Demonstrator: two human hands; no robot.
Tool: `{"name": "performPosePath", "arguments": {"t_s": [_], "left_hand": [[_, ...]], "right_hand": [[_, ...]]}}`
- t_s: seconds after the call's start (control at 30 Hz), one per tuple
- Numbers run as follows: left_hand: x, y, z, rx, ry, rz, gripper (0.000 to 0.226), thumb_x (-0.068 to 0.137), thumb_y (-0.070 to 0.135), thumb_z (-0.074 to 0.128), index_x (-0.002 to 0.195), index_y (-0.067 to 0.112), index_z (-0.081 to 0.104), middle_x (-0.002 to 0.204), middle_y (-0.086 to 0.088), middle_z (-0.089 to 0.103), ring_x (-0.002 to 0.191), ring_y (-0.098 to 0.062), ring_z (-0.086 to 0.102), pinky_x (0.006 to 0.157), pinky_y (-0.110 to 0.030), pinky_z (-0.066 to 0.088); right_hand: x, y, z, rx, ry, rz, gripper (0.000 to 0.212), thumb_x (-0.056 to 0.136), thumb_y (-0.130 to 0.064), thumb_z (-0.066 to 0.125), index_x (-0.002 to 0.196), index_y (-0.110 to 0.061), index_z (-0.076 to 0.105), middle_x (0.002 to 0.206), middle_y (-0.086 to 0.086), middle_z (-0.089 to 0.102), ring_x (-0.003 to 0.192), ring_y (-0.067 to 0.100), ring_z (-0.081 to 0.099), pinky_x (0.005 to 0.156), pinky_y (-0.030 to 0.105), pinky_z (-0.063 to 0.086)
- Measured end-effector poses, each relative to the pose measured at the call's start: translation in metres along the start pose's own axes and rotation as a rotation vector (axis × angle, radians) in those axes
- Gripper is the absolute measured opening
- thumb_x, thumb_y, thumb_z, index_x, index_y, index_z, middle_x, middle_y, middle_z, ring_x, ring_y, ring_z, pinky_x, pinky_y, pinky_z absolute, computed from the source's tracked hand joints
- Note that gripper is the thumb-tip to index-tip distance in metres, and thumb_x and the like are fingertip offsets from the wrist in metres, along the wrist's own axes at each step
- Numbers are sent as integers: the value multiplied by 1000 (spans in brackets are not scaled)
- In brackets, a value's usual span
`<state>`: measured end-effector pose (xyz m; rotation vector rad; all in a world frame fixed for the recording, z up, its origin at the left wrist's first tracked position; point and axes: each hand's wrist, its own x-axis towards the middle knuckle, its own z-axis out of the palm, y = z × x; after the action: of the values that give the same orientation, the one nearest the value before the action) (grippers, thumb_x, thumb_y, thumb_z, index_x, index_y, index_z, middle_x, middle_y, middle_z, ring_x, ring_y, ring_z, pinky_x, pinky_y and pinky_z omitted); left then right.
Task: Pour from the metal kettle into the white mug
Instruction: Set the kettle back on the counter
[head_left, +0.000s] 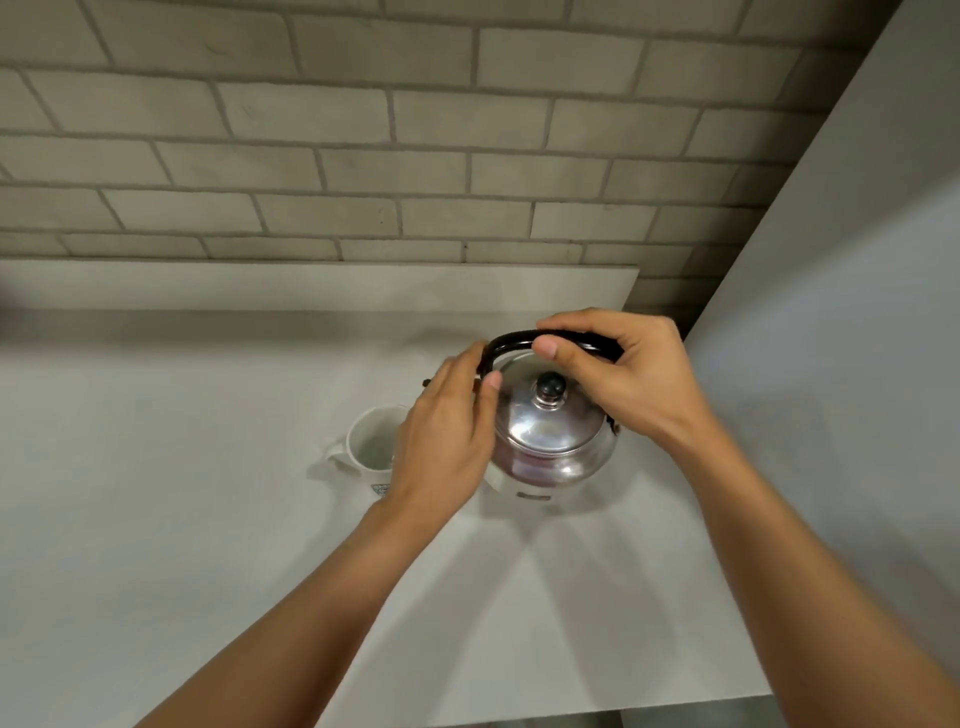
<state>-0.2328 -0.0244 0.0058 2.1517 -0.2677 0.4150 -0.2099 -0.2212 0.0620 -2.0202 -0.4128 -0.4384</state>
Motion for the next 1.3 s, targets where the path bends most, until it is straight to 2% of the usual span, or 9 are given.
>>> {"name": "performPosePath", "arguments": {"t_s": [0.13, 0.27, 0.4, 0.5, 0.63, 0.77, 0.97, 1.13, 1.3], "left_hand": [[12, 1, 5, 85, -53, -33, 30, 107, 37, 41, 134, 30, 55, 119, 9, 71, 108, -21, 66, 88, -45, 54], [20, 1, 14, 108, -24, -49, 29, 107, 34, 44, 131, 27, 58, 116, 7, 73, 107, -23, 67, 88, -43, 53], [36, -5, 20, 122, 5, -111, 28, 107, 34, 45, 129, 26, 60, 110, 4, 73, 104, -25, 66, 85, -38, 51], [53, -9, 24, 143, 5, -117, 29, 107, 33, 44, 129, 24, 61, 110, 1, 74, 102, -27, 66, 85, -39, 51], [92, -24, 27, 204, -39, -107, 27, 107, 27, 46, 128, 18, 62, 97, -6, 75, 90, -34, 67, 73, -35, 45], [128, -39, 25, 218, -82, -129, 27, 107, 24, 49, 126, 14, 64, 91, -7, 74, 80, -29, 65, 66, -30, 39], [191, -77, 33, 235, -187, -244, 26, 106, 24, 47, 120, 9, 64, 103, -15, 73, 92, -35, 69, 80, -41, 54], [222, -101, 50, 350, -205, -312, 29, 106, 26, 42, 121, 12, 62, 105, -15, 69, 86, -28, 52, 73, -34, 39], [234, -117, 58, 300, -226, -315, 27, 106, 25, 44, 120, 11, 62, 105, -15, 69, 85, -27, 56, 72, -34, 41]], "right_hand": [[-7, 20, 0, -11, 18, 26, 25, 89, -45, 78, 111, -33, 81, 103, -24, 79, 96, 0, 75, 85, 21, 58], [-15, 44, -13, -166, -65, 70, 45, 98, -57, 60, 139, -38, 64, 116, -32, 65, 111, -9, 61, 89, 5, 42], [-19, 69, -21, -191, -168, 167, 52, 108, -54, 42, 157, -37, 41, 142, -17, 55, 126, 1, 50, 103, 21, 43], [-5, 83, -21, -220, -210, 169, 46, 110, -46, 40, 153, -29, 44, 124, -10, 67, 108, 10, 63, 91, 29, 47], [35, 107, -11, -278, -182, 162, 37, 111, -42, 43, 141, -24, 53, 92, -16, 63, 89, 12, 65, 75, 25, 44], [67, 127, 3, -281, -156, 151, 29, 110, -38, 47, 131, -20, 57, 81, -15, 64, 83, 17, 69, 73, 33, 52], [127, 166, 32, -286, -172, 213, 30, 110, -36, 46, 132, -20, 57, 83, 2, 72, 81, 26, 69, 70, 33, 50], [152, 192, 47, -256, -189, 243, 31, 110, -41, 45, 133, -23, 56, 86, 4, 73, 81, 25, 71, 77, 40, 59], [159, 214, 58, -196, -198, 295, 26, 109, -41, 47, 131, -30, 56, 91, 3, 73, 80, 21, 73, 80, 43, 62]]}}
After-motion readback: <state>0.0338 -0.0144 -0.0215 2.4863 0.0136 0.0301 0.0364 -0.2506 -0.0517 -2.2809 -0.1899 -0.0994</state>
